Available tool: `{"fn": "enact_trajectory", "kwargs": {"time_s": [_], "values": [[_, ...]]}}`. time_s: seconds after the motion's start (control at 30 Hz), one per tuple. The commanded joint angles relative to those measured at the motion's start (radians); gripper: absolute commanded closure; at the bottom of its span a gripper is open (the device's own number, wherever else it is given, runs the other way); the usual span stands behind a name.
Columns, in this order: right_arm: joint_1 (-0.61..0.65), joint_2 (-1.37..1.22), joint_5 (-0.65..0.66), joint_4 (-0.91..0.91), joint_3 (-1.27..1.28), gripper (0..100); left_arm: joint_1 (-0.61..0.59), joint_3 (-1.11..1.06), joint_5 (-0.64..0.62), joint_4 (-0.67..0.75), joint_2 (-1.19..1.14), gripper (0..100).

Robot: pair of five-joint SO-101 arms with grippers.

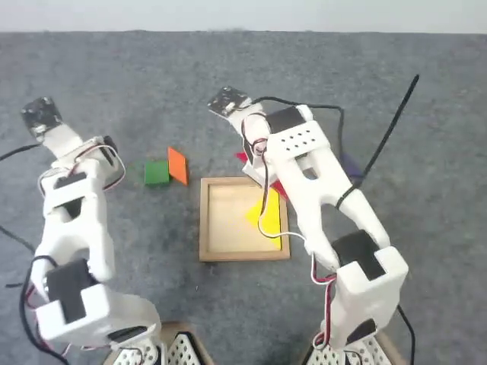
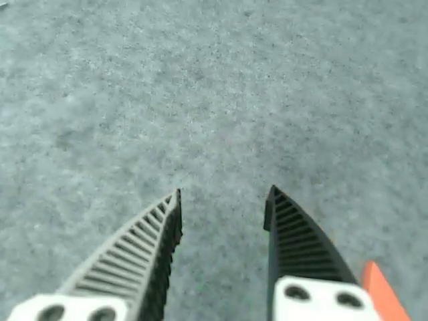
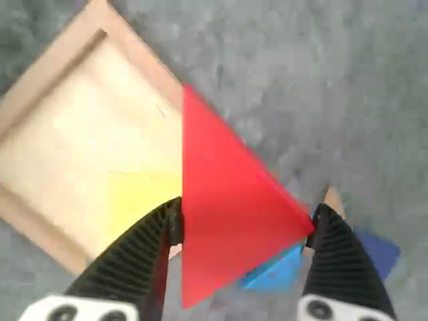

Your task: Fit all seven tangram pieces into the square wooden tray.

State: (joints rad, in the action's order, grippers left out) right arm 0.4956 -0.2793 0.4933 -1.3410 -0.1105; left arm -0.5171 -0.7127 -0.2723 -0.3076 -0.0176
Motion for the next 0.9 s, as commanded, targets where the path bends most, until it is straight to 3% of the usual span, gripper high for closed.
{"fn": "enact_trajectory", "kwargs": {"time_s": [0.0, 0.3, 0.87], "values": [[0.025, 0.008, 0.106, 0.042, -0.057, 79.4, 0.034, 0.076, -0.015, -0.078, 0.009, 80], [0.122, -0.074, 0.285, 0.105, -0.063, 79.4, 0.052, 0.096, -0.015, -0.124, 0.009, 80], [0.127, -0.114, 0.316, 0.124, -0.061, 79.4, 0.052, 0.097, -0.015, -0.124, 0.009, 80]]}}
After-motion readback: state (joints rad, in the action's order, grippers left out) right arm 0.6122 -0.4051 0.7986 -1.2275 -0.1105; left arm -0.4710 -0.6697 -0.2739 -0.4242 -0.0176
